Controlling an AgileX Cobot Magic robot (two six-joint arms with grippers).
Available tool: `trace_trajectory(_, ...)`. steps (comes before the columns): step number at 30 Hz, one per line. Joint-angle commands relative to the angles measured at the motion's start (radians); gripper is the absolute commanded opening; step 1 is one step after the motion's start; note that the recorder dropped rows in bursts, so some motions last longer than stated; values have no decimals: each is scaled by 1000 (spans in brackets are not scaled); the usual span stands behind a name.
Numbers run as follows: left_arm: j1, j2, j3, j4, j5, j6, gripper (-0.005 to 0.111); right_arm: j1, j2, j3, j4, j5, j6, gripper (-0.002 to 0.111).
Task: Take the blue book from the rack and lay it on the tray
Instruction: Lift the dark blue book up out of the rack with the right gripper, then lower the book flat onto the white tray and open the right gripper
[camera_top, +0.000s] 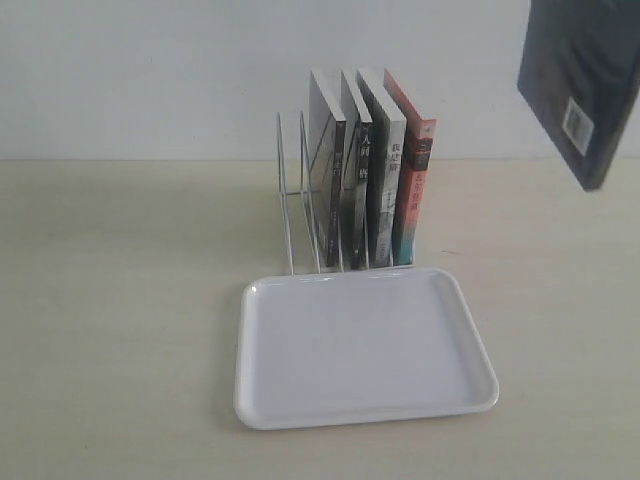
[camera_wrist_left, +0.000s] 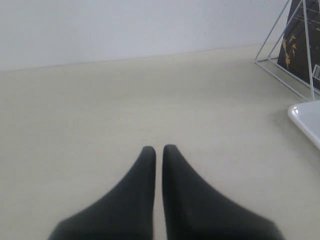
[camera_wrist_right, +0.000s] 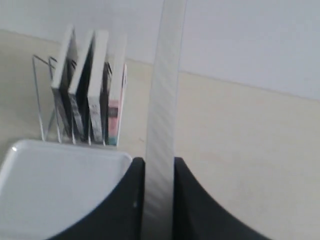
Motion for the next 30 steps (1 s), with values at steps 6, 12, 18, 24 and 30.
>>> trace_trajectory(6, 2, -3, -3, -2, -13, 4, 5, 0, -28, 320, -88, -48, 145, 0)
trace_trajectory(12, 2, -3, -3, -2, -13, 4, 5, 2, 13, 368, -88, -83, 156, 0)
trace_trajectory(18, 2, -3, -3, -2, -13, 4, 5, 99, 97, 368, -158, -80, 164, 0)
trace_trajectory(24, 2, -3, -3, -2, -13, 4, 5, 285, 187, 362, -375, -36, 319, 0)
trace_trajectory(30, 2, -3, -3, -2, -13, 4, 5, 404, 301, 339, -374, -36, 352, 0)
